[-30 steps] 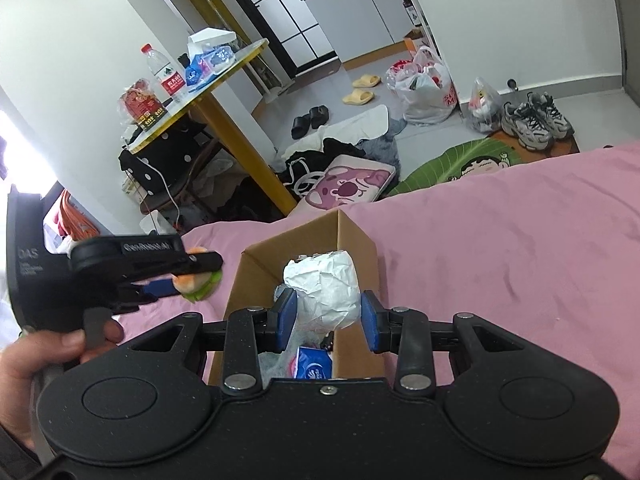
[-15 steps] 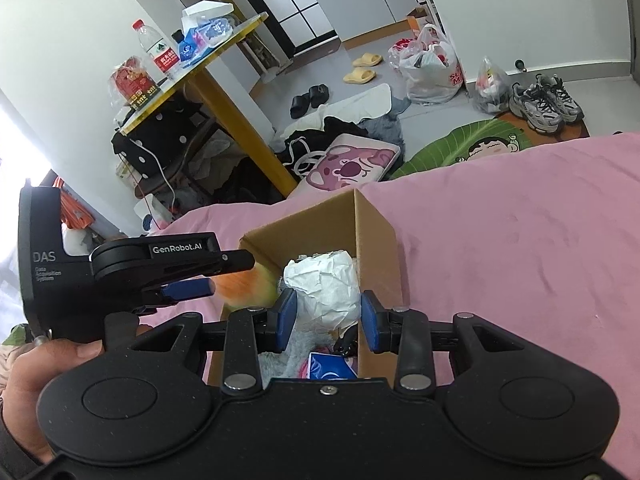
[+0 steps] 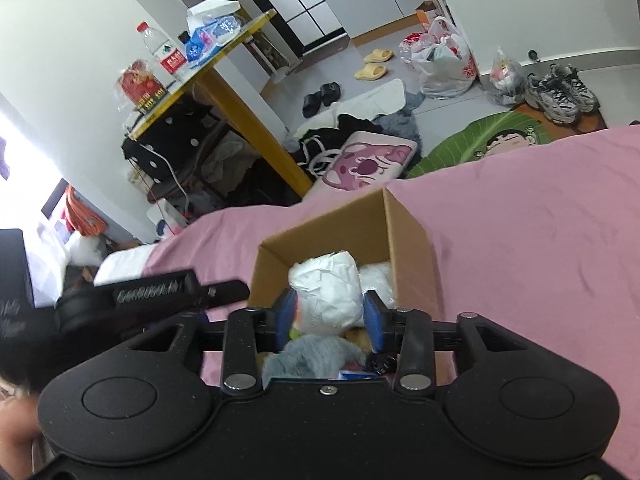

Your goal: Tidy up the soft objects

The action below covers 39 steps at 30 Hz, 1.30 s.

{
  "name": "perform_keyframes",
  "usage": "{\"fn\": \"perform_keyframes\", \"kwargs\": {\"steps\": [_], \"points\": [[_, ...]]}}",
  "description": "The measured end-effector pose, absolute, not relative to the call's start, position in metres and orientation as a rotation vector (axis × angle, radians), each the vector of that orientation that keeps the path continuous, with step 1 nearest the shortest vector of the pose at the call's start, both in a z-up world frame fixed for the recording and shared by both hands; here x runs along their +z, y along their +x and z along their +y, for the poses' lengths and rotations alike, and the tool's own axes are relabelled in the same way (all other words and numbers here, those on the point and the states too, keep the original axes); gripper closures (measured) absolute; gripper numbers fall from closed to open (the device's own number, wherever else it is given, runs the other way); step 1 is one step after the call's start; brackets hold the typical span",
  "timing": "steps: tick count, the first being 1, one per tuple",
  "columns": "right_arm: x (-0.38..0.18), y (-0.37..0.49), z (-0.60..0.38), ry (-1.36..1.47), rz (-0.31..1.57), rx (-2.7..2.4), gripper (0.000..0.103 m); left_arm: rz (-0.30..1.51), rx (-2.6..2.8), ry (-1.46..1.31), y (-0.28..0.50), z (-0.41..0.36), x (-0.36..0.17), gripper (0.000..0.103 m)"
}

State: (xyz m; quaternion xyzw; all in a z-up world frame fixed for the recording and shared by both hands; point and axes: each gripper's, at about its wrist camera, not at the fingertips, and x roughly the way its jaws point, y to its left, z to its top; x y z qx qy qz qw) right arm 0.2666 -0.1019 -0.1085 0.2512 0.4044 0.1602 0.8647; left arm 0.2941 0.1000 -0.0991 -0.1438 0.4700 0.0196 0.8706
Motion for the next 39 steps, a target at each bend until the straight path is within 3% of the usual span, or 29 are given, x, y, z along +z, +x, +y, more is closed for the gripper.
{"fn": "perform_keyframes", "kwargs": {"steps": [2, 6, 20, 29, 39], "points": [[-0.110, 0.265, -0.105, 0.545, 0.850, 0.315, 0.042, 0.985, 0.041, -0.295, 0.290, 0.101, -0.097, 0.039], [-0.110, 0.255, -0.114, 0.579, 0.849, 0.304, 0.042, 0.982, 0.047, -0.298, 0.280, 0.104, -0.092, 0.023], [-0.081, 0.228, -0.137, 0.590, 0.792, 0.309, 0.041, 0.993, 0.079, -0.257, 0.245, 0.094, -0.068, 0.010], [-0.061, 0.205, -0.156, 0.537, 0.752, 0.323, 0.021, 0.961, 0.072, -0.238, 0.218, 0.080, -0.049, 0.000], [-0.033, 0.184, -0.176, 0.474, 0.719, 0.315, 0.000, 0.915, 0.073, -0.206, 0.185, 0.062, -0.021, 0.000]]}}
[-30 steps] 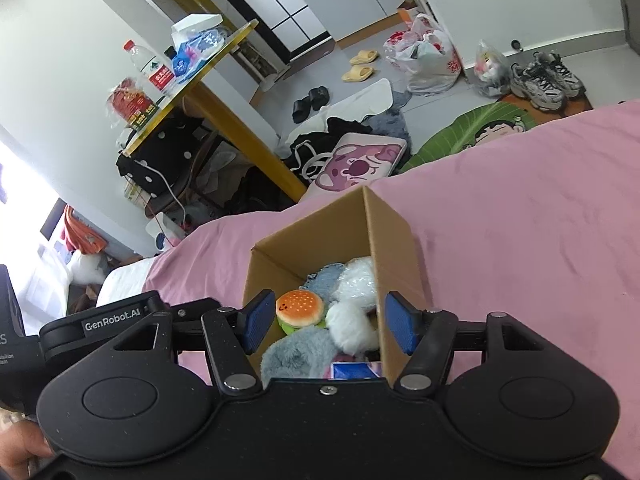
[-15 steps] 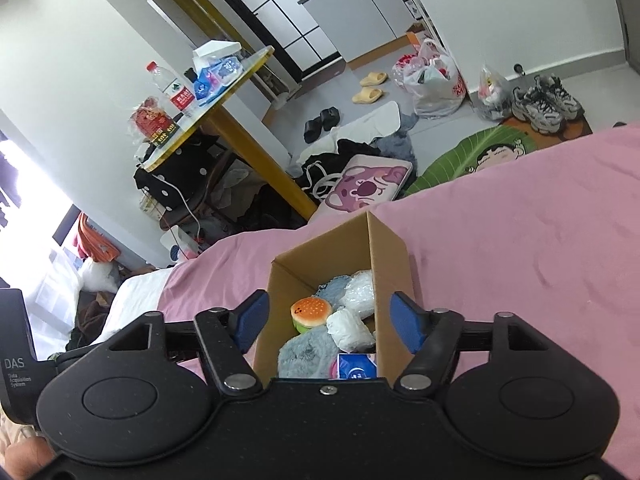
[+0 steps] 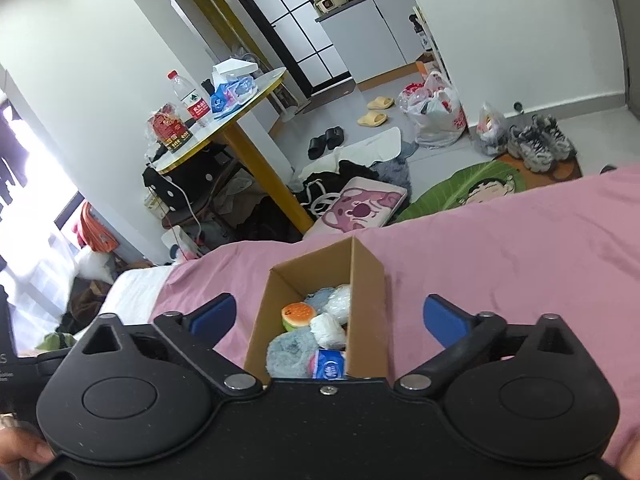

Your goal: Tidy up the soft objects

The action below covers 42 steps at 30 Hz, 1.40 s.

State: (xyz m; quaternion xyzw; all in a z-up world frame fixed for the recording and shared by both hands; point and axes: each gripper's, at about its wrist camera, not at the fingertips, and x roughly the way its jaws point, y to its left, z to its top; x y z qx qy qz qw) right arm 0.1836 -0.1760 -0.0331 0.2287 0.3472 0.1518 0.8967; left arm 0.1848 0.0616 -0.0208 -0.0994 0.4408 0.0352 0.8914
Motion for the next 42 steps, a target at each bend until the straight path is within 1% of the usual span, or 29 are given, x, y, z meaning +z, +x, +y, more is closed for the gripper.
{"fn": "perform_keyframes", "kwargs": {"steps": [15, 24, 35, 39, 42], "points": [[0.008, 0.145, -0.189, 0.358, 0.664, 0.328, 0.000, 0.833, 0.071, -0.143, 0.134, 0.037, 0.024, 0.000], [0.020, 0.123, -0.186, 0.263, 0.655, 0.300, 0.000, 0.789, 0.055, -0.125, 0.104, 0.028, 0.042, 0.000], [0.033, 0.096, -0.180, 0.188, 0.643, 0.322, 0.000, 0.755, 0.054, -0.094, 0.073, 0.019, 0.056, 0.000], [0.041, 0.085, -0.186, 0.244, 0.632, 0.380, 0.000, 0.751, 0.052, -0.083, 0.063, 0.018, 0.059, 0.000], [0.046, 0.077, -0.185, 0.213, 0.611, 0.363, 0.000, 0.745, 0.055, -0.077, 0.057, 0.018, 0.062, 0.000]]}}
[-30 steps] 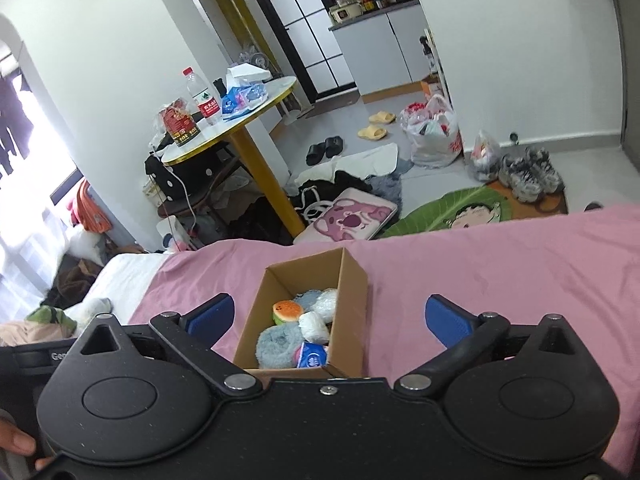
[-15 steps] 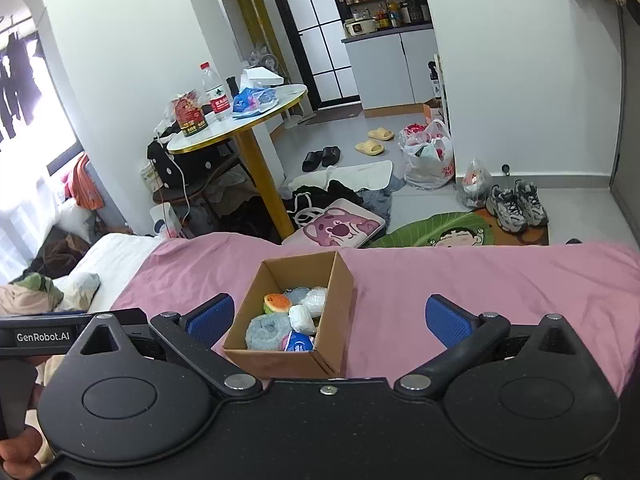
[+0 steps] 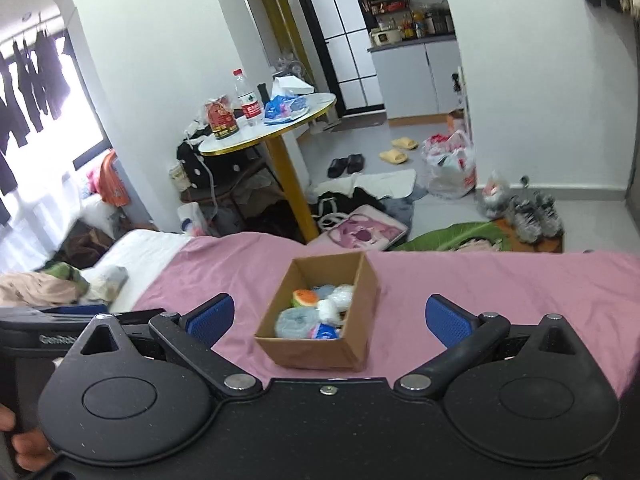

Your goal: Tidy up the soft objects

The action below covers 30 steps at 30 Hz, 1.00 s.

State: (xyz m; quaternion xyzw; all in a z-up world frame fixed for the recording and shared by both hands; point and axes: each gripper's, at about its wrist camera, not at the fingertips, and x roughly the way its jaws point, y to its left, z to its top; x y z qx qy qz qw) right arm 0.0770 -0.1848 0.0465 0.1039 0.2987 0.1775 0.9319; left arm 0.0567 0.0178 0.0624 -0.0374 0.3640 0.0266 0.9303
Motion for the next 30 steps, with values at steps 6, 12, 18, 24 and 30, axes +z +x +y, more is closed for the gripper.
{"fn": "perform_keyframes", "kwargs": {"steps": [6, 12, 18, 24, 30], "points": [[0.046, 0.074, -0.189, 0.204, 0.614, 0.342, 0.000, 0.725, 0.058, -0.064, 0.046, 0.018, 0.070, 0.000], [0.044, 0.069, -0.190, 0.193, 0.615, 0.341, 0.000, 0.733, 0.044, -0.066, 0.044, 0.013, 0.072, 0.000], [0.036, 0.068, -0.190, 0.175, 0.638, 0.346, 0.000, 0.738, 0.045, -0.060, 0.043, 0.010, 0.072, 0.000], [0.035, 0.066, -0.192, 0.180, 0.642, 0.358, 0.000, 0.749, 0.045, -0.037, 0.041, 0.006, 0.068, 0.000], [0.036, 0.062, -0.195, 0.181, 0.638, 0.346, 0.000, 0.753, 0.049, -0.036, 0.038, 0.005, 0.066, 0.000]]}}
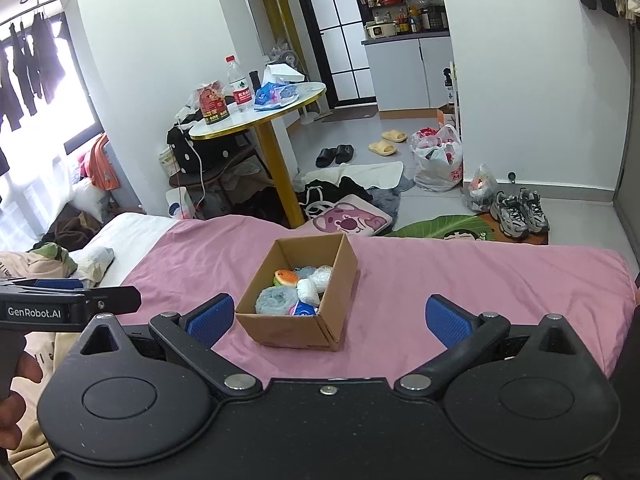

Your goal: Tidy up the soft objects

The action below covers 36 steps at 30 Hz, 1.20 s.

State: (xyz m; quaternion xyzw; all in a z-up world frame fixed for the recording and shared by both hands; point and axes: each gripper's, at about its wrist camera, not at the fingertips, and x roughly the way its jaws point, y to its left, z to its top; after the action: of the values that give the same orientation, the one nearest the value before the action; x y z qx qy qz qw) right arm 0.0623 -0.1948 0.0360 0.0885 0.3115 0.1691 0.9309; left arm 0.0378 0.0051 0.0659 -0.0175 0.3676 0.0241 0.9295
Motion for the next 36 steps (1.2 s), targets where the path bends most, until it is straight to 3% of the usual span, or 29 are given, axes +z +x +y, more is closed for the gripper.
{"fn": "perform_keyframes", "kwargs": {"steps": [36], "points": [[0.044, 0.058, -0.201, 0.171, 0.613, 0.335, 0.000, 0.753, 0.035, -0.023, 0.031, 0.003, 0.063, 0.000]]}}
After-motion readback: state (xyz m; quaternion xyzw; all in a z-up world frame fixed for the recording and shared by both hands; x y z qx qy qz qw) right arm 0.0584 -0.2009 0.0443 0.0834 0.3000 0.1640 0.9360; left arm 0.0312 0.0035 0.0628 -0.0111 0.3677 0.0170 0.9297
